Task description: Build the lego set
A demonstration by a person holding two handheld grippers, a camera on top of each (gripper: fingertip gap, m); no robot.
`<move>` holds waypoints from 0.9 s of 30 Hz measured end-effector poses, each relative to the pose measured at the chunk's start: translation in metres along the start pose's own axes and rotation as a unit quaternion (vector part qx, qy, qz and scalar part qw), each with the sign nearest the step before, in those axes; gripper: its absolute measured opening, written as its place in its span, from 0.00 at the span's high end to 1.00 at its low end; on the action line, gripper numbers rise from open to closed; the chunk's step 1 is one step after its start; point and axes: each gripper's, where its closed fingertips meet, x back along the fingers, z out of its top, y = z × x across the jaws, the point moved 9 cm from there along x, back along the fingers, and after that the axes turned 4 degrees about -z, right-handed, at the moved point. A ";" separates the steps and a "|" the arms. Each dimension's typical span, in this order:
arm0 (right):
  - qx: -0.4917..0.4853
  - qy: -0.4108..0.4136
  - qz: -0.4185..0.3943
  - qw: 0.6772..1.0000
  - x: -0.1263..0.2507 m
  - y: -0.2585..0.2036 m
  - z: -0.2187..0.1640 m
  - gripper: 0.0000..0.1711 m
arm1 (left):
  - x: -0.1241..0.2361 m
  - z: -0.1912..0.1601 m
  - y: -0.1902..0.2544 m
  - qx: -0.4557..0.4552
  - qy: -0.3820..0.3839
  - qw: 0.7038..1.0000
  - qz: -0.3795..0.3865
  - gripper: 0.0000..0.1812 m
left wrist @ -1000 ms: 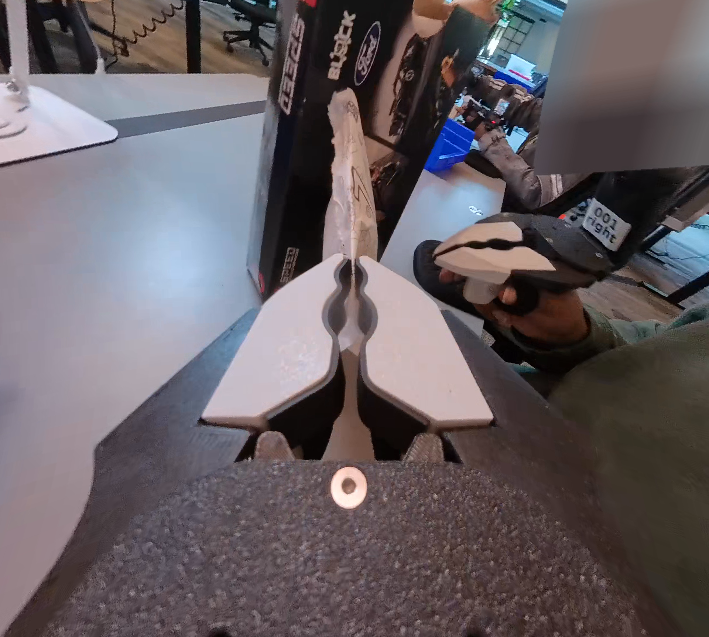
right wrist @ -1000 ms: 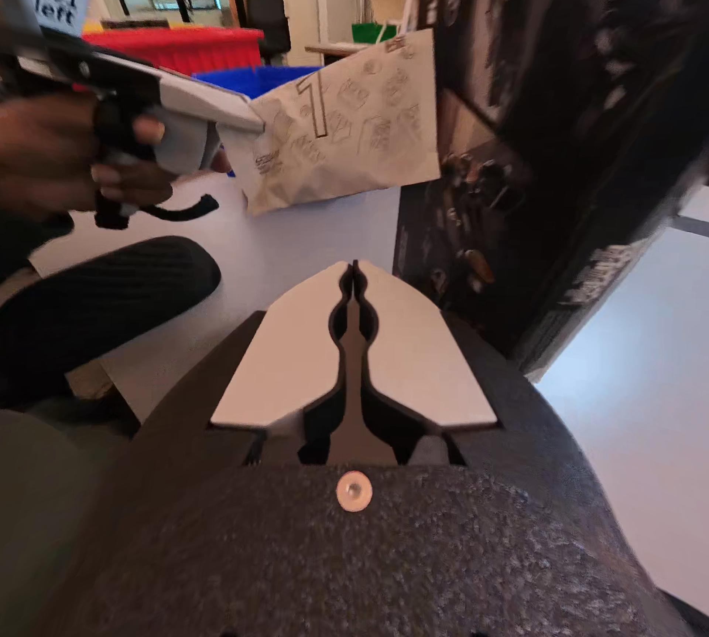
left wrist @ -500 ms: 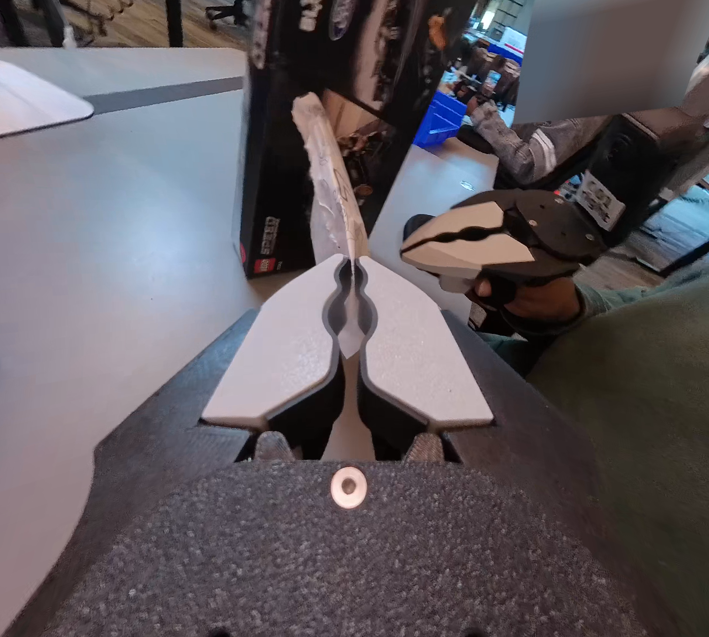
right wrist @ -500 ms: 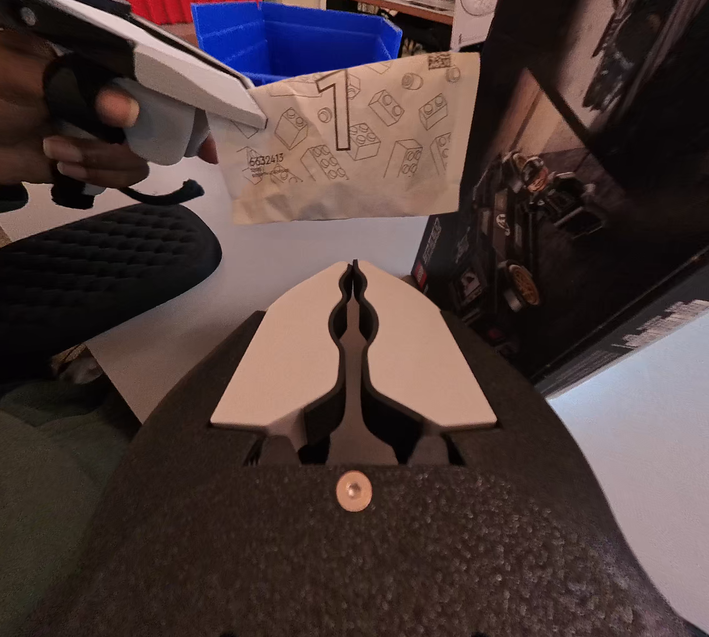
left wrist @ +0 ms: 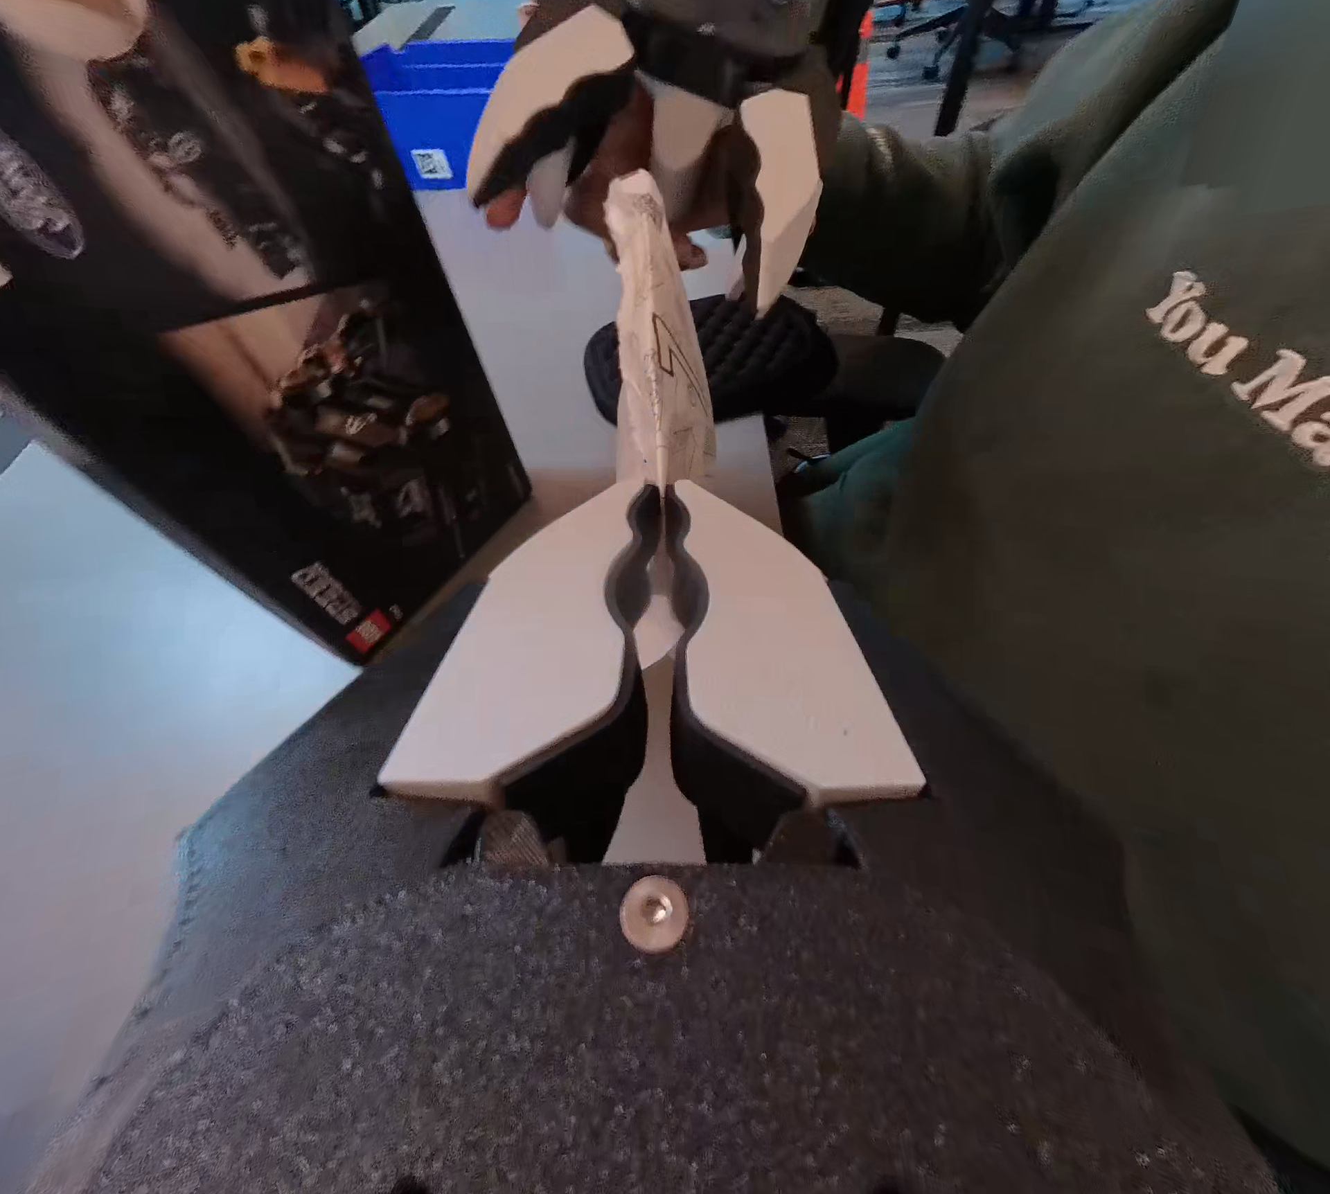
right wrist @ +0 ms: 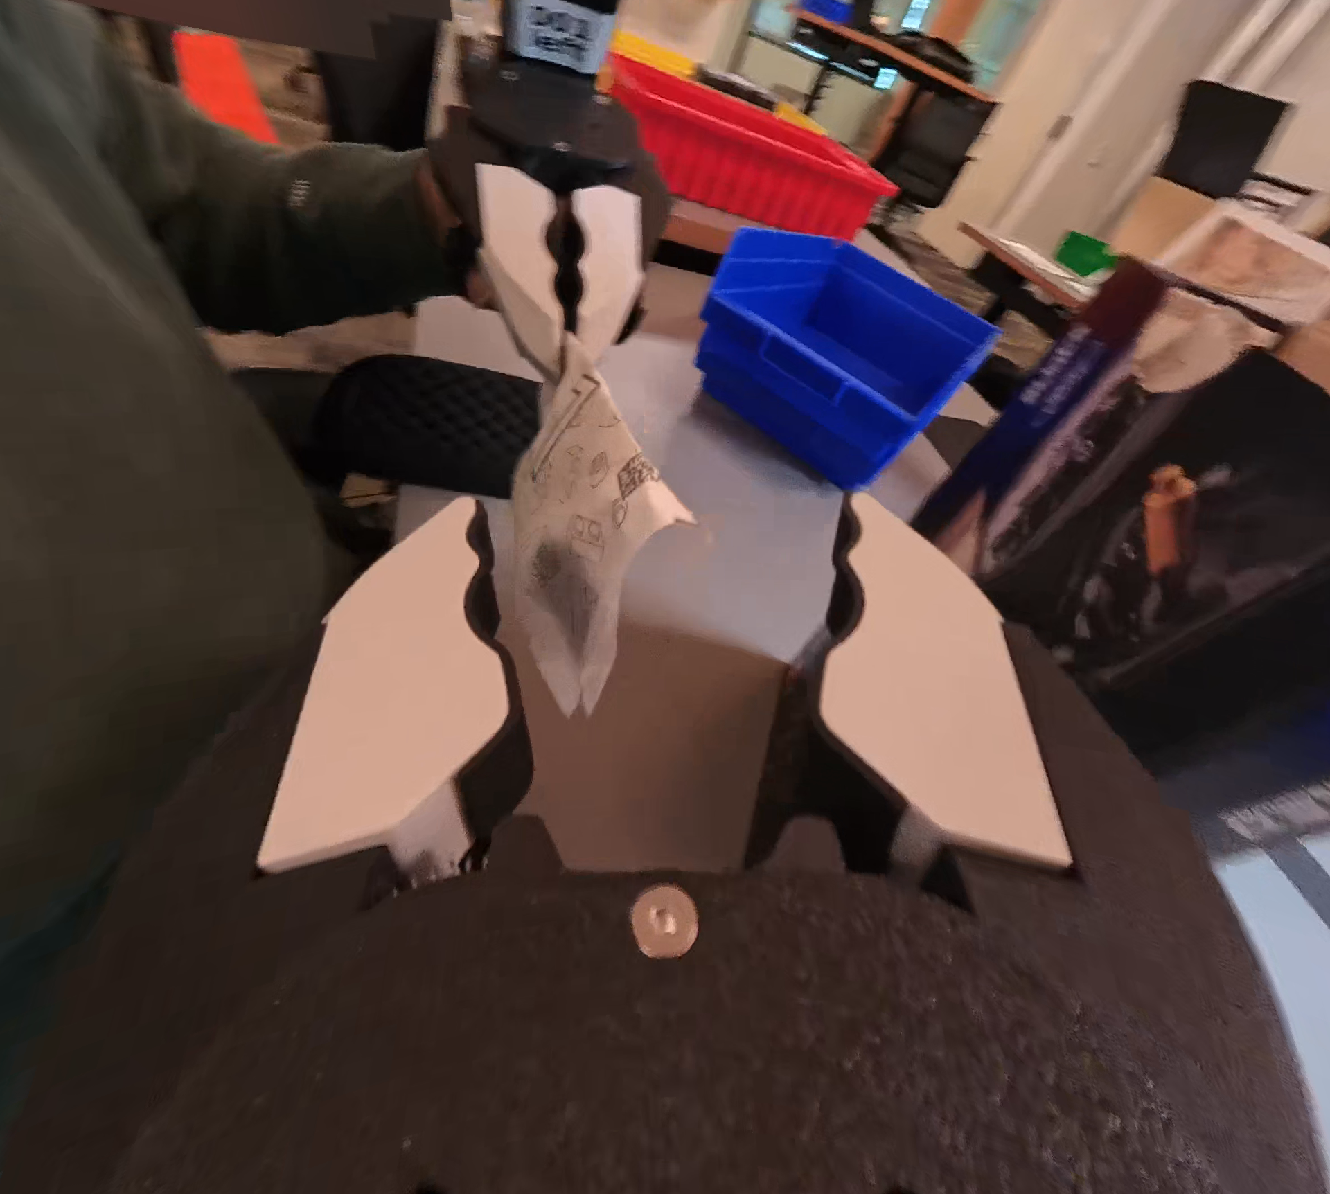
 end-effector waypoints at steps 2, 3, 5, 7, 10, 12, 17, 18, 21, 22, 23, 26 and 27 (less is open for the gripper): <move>0.010 0.007 0.057 0.998 -0.003 -0.008 0.000 0.58 | -0.006 0.006 0.001 -0.005 0.006 1.000 -0.014 0.99; 0.022 0.006 0.073 0.997 -0.005 -0.014 0.000 0.74 | -0.008 0.007 0.001 -0.009 0.011 1.000 -0.020 0.99; 0.038 0.000 0.076 0.996 -0.006 -0.019 -0.002 0.93 | -0.010 0.009 -0.002 -0.014 0.014 1.000 -0.020 0.99; 0.029 -0.006 0.071 0.997 0.000 -0.016 0.004 0.94 | -0.013 0.011 -0.005 -0.012 0.040 0.999 -0.034 0.99; 0.037 -0.023 0.058 0.997 0.018 -0.004 0.023 0.94 | -0.003 0.020 -0.023 -0.031 0.097 0.995 -0.015 0.85; 0.046 -0.029 0.028 0.998 0.035 0.013 0.046 0.94 | 0.010 0.028 -0.052 -0.018 0.124 0.992 0.020 0.71; 0.095 -0.068 -0.079 0.990 0.071 0.073 0.121 0.94 | 0.004 0.015 -0.149 0.002 0.064 0.993 0.095 0.44; 0.108 -0.089 -0.097 0.985 0.072 0.086 0.134 0.94 | -0.007 0.009 -0.165 0.015 0.052 0.995 0.080 0.40; 0.139 -0.169 -0.118 0.969 0.060 0.119 0.158 0.94 | -0.046 -0.004 -0.199 0.040 0.029 0.999 0.015 0.30; 0.136 -0.217 -0.110 0.960 0.052 0.127 0.159 0.94 | -0.057 -0.007 -0.204 0.049 0.031 0.998 -0.017 0.30; 0.137 -0.255 -0.105 0.952 0.043 0.135 0.158 0.94 | -0.067 -0.008 -0.204 0.050 0.035 0.997 -0.053 0.33; 0.113 -0.361 -0.064 0.923 0.021 0.149 0.147 0.94 | -0.084 -0.008 -0.193 -0.008 0.027 0.998 -0.060 0.51; 0.110 -0.394 -0.045 0.911 0.015 0.150 0.143 0.94 | -0.085 -0.007 -0.188 -0.032 0.030 0.998 -0.052 0.53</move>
